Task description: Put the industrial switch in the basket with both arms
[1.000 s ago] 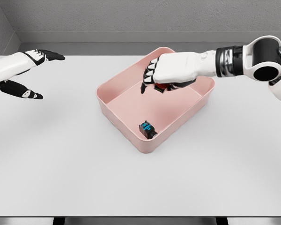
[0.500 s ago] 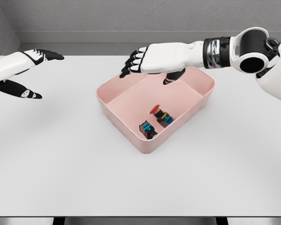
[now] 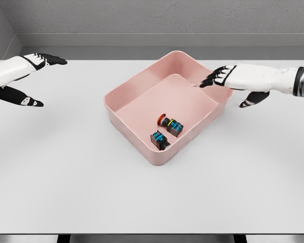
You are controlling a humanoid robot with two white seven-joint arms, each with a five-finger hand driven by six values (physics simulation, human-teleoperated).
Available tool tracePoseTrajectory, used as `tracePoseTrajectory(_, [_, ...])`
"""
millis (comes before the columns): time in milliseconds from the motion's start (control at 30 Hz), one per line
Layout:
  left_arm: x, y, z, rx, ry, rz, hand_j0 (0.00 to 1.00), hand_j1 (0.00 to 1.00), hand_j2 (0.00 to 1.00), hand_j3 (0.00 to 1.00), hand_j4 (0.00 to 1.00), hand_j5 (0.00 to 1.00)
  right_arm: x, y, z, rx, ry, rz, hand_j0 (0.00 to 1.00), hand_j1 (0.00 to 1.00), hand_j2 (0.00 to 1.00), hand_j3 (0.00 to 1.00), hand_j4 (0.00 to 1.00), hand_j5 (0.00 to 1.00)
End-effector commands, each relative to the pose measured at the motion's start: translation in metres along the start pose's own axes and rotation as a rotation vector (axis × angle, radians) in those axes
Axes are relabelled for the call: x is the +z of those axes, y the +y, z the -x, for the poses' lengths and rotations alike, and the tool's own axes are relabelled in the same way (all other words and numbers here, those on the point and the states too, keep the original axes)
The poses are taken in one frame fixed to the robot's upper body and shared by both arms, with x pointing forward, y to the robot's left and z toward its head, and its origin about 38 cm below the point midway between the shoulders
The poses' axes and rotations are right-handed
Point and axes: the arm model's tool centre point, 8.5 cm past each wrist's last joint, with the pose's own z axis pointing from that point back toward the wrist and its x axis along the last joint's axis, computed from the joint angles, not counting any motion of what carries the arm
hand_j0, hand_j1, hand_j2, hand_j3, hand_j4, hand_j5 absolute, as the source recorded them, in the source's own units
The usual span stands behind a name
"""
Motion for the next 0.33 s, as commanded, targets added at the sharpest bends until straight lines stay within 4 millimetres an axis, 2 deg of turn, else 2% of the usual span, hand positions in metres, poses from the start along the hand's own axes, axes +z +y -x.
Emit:
tracePoseTrajectory(0, [0.001,0.001,0.0,0.005,0.001,-0.003,1.0,1.0,1.0,1.0,1.0,1.0,0.034,-0.015,0.015,-0.037,0.052,0.075,1.0,1.0,1.0,1.0,1.0,1.0])
tracePoseTrajectory(67, [0.001,0.001,0.0,0.005,0.001,-0.005,1.0,1.0,1.0,1.0,1.0,1.0,0.051,-0.003,0.022,-0.11,0.067,0.094,1.0,1.0,1.0,1.0,1.0,1.0])
tracePoseTrajectory(133, [0.0,0.0,0.0,0.005,0.001,-0.002,1.0,1.0,1.0,1.0,1.0,1.0,0.055,0.018,0.029,-0.185,0.082,0.087,1.0,1.0,1.0,1.0,1.0,1.0])
tracePoseTrajectory(200, [0.001,0.001,0.0,0.005,0.001,-0.004,1.0,1.0,1.0,1.0,1.0,1.0,0.053,0.033,0.03,-0.216,0.088,0.085,1.0,1.0,1.0,1.0,1.0,1.0])
tracePoseTrajectory(300, [0.001,0.001,0.0,0.005,0.001,-0.004,1.0,1.0,1.0,1.0,1.0,1.0,0.049,0.037,0.028,-0.224,0.081,0.08,1.0,1.0,1.0,1.0,1.0,1.0])
